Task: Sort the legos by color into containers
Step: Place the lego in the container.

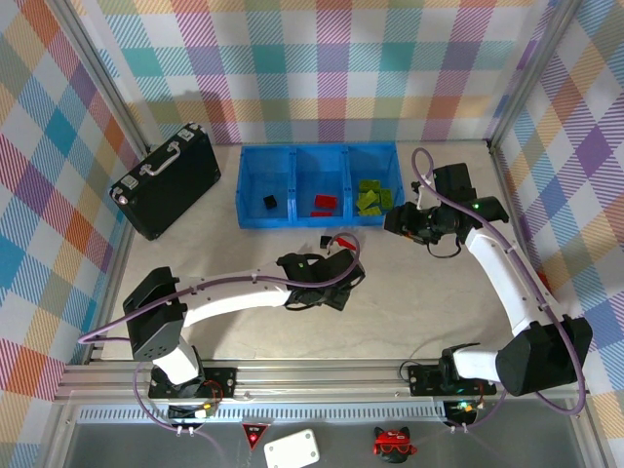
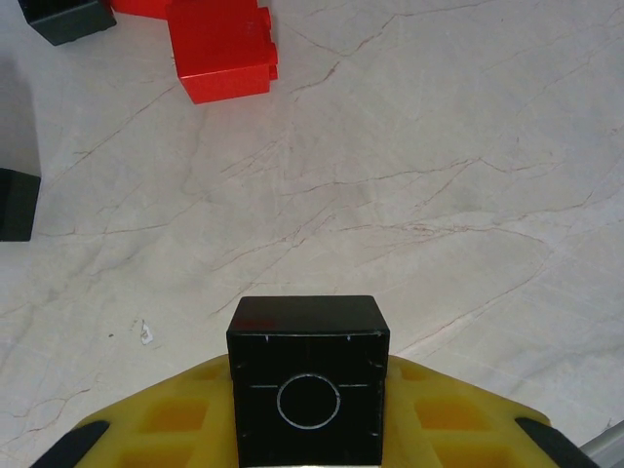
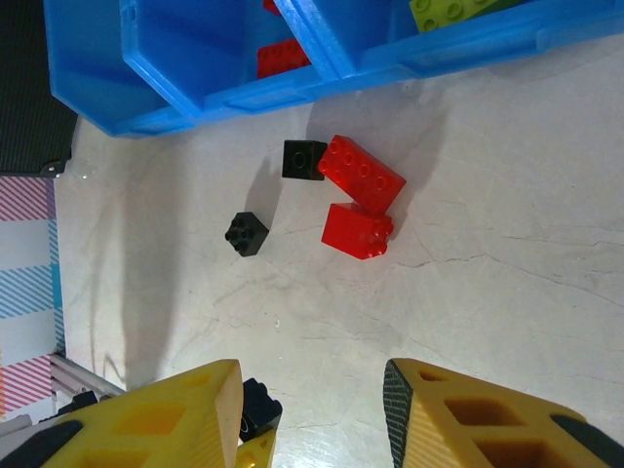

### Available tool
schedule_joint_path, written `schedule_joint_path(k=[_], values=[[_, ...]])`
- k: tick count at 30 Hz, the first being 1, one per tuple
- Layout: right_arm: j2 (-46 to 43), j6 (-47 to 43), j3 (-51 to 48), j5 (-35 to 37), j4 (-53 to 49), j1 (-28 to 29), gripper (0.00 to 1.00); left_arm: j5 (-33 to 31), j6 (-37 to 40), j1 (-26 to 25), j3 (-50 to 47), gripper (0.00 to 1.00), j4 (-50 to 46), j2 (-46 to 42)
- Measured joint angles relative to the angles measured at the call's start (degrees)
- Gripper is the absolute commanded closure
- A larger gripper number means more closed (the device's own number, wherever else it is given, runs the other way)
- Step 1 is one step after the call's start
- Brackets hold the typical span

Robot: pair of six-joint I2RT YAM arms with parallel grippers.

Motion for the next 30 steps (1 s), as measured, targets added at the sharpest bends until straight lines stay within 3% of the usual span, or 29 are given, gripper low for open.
schedule_joint_path(k=[8, 14, 18, 30], values=[[0.2, 0.0, -0.1, -1.3, 0.4, 0.1, 0.56, -1.2, -1.7, 1.1, 3.2, 0.7, -0.5, 0.0], [0.4, 0.0, -1.3, -1.4, 1.7, 0.3, 0.56, -0.1, -2.5, 6.3, 3.3, 0.7, -0.5, 0.0], [0.4, 0.3, -2.1, -1.4, 2.6, 0.4, 0.56, 1.0, -1.2, 12.0, 4.5, 0.7, -1.5, 0.0], [2.7, 1.5, -2.3, -2.1, 4.8, 0.8, 0.56, 5.7, 5.5, 35.5, 14.2, 0.7, -4.7, 2.7]])
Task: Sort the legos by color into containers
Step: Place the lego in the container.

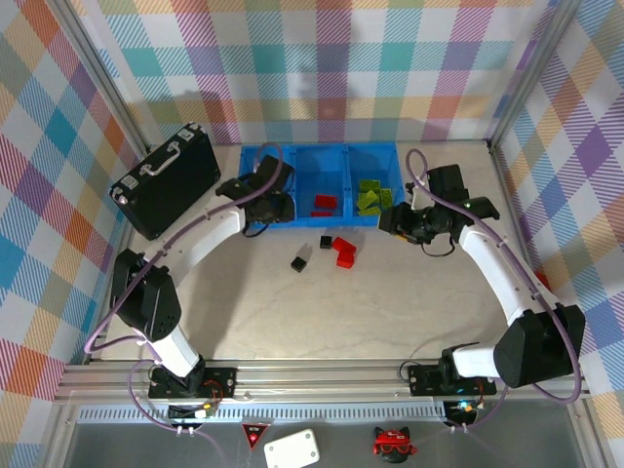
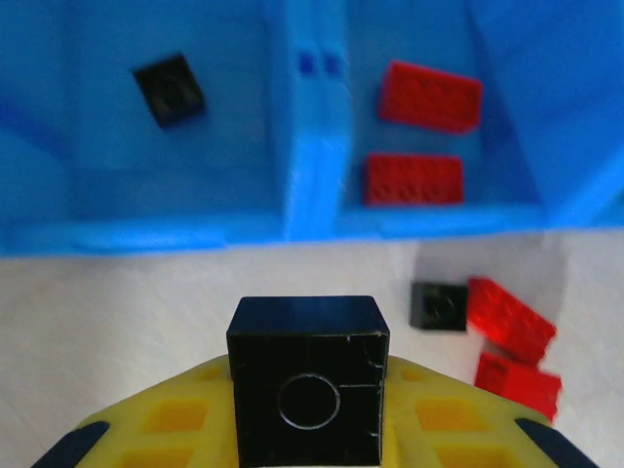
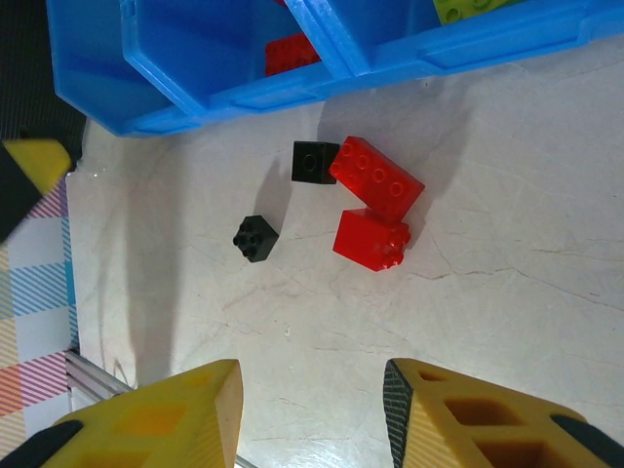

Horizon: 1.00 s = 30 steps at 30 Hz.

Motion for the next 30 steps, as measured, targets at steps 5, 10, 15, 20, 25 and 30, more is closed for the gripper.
schedule_joint_path(k=[5, 10, 15, 20, 25, 30], values=[[0.8, 0.1, 0.0, -1.1, 0.7, 0.0, 0.56, 2.1, 2.1, 6.5, 7.4, 0.7, -0.4, 7.4], [0.8, 0.2, 0.0, -1.7, 1.0, 0.0, 0.56, 2.8, 4.0, 9.6, 15.4, 0.7, -1.3, 17.3], [0.9, 0.2, 0.0, -2.0, 1.0, 0.0, 0.56, 2.7, 4.5, 10.8, 21.6, 0.7, -1.4, 25.5], [0.9, 0.2, 0.0, -1.7, 1.0, 0.0, 0.56, 2.2, 5.6, 11.6, 28.5, 0.7, -1.4, 32.6], [0.9, 0.3, -0.8, -1.6, 1.0, 0.0, 0.56, -0.1, 7.3, 12.3, 31.1, 0.67, -1.0, 36.5], [0.9, 0.2, -1.0, -1.1, 0.8, 0.0, 0.55, -0.9, 8.1, 12.6, 31.2, 0.56, 0.0, 38.0]])
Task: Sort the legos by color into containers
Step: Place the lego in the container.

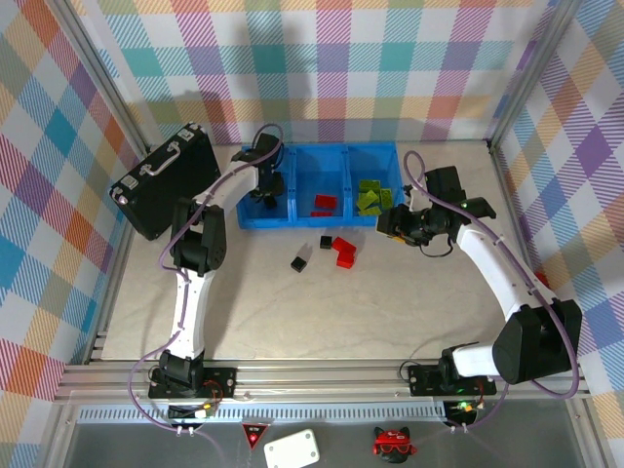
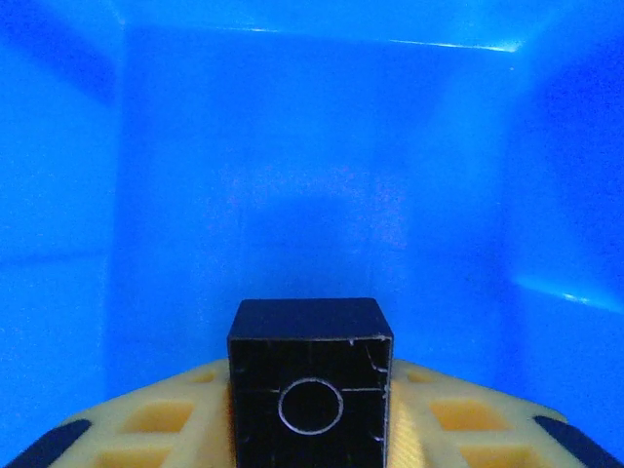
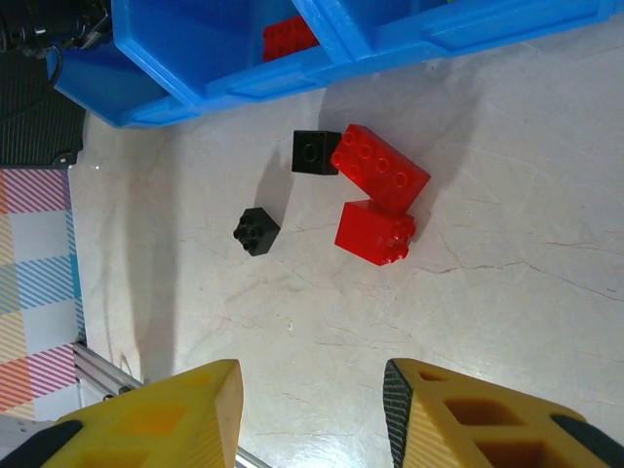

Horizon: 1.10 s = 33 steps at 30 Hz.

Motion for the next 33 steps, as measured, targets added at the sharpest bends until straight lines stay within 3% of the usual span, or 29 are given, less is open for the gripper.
schedule_joint_path(k=[2, 10, 21, 28, 33], values=[[0.0, 0.0, 0.0, 0.2, 0.0, 0.0, 0.55, 0.2, 0.2, 0.0, 0.0, 0.51, 0.3, 0.0], [0.0, 0.0, 0.0, 1.8, -0.3, 1.1, 0.55, 1.7, 0.1, -0.2, -3.5, 0.49, 1.8, -3.3], [2.1, 0.1, 0.0, 5.9, 0.2, 6.7, 0.55, 5.8, -1.3, -1.1, -21.0, 0.49, 3.6, -25.9], [7.6, 0.5, 0.2, 11.8, 0.3, 13.0, 0.54, 8.6, -3.3, -3.2, -35.8, 0.49, 4.2, -39.1], [12.3, 1.5, 1.7, 17.2, 0.3, 16.4, 0.49, 10.4, -3.8, -3.8, -40.7, 0.49, 1.4, -46.4]])
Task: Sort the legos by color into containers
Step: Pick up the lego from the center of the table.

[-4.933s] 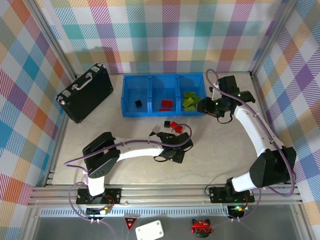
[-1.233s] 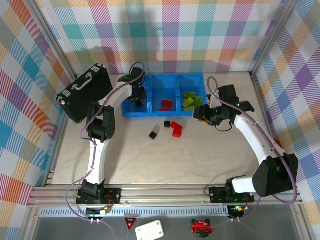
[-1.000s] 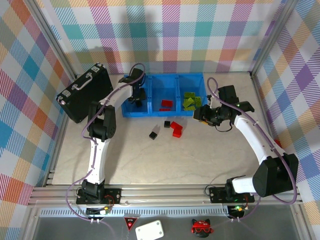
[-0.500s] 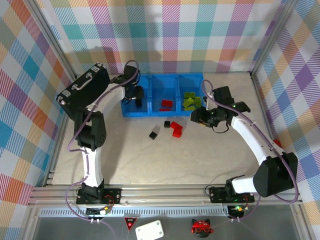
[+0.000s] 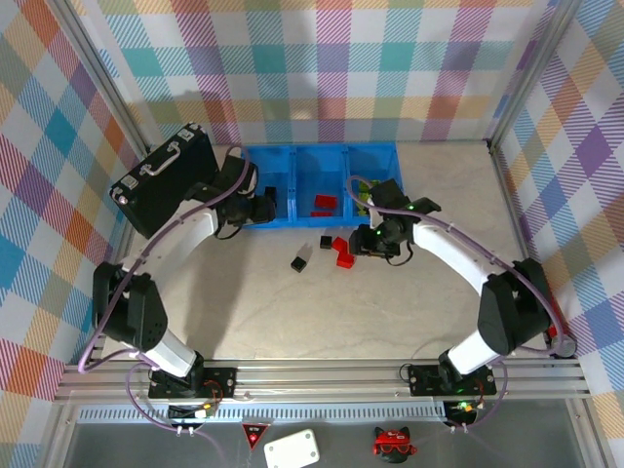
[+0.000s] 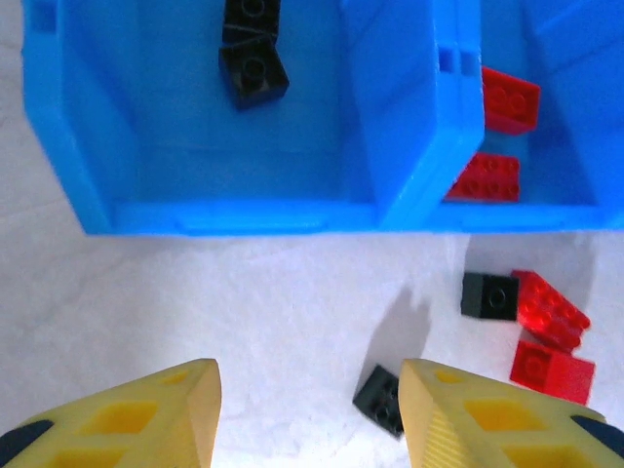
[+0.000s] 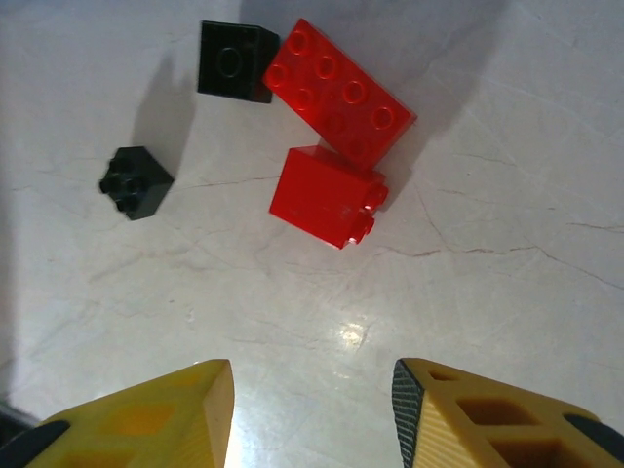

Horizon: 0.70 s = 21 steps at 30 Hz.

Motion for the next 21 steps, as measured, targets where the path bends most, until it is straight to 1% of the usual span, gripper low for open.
schedule_joint_path(k=[7, 14, 17, 21], values=[[4.2, 4.6, 2.2, 6.8, 0.2, 4.0, 0.39, 1.9, 0.0, -1.3, -3.5, 0.49, -1.7, -8.7], [10.5, 9.5, 5.7, 11.4, 0.5, 7.7, 0.28, 3.4, 2.0, -3.9, -4.4, 0.49, -3.6, -9.8], [12.0, 11.5, 5.8, 12.9, 0.9, 8.7, 0.25, 3.1, 4.4, -4.6, -5.1, 0.49, -4.3, -10.5], [13.6, 13.8, 5.8, 14.9, 1.1, 9.2, 0.25, 1.6, 7.7, -4.9, -9.0, 0.49, -4.1, -13.8]])
